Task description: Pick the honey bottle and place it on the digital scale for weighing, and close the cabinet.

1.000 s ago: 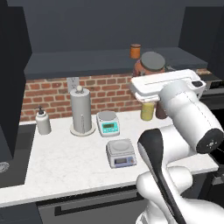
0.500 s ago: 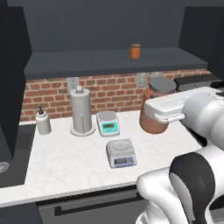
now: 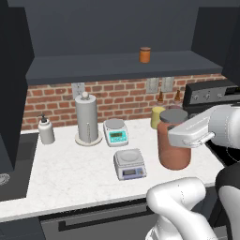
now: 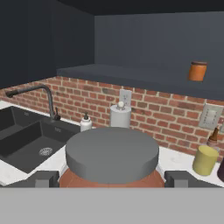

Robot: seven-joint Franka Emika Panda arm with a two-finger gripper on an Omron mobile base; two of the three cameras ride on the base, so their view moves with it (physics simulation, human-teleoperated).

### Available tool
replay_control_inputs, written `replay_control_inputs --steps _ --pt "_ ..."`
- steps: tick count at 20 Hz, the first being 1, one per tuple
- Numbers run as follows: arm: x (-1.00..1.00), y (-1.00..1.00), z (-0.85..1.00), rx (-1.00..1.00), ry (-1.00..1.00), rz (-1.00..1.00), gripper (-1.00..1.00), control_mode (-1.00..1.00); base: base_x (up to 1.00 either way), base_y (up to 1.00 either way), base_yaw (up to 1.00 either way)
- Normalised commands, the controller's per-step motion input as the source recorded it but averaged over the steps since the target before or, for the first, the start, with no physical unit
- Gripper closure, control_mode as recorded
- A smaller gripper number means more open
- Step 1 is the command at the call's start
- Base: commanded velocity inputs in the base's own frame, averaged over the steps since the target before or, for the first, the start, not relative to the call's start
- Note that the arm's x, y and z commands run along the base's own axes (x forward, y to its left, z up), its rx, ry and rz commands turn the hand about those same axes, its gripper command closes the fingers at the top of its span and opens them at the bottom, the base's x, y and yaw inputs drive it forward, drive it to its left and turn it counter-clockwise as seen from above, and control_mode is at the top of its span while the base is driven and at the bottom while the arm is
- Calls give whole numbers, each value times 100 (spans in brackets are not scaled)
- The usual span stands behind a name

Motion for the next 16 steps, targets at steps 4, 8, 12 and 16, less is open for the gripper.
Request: replay_control_inputs --steps 4,8,12,16 --pt "58 -10 -67 0 0 23 100 -100 0 0 0" --pt "83 -3 -62 0 -4 24 100 -100 0 0 0" --pt "86 0 -62 0 -5 21 100 -100 0 0 0" --pt "87 0 -62 2 -2 22 100 -100 0 0 0"
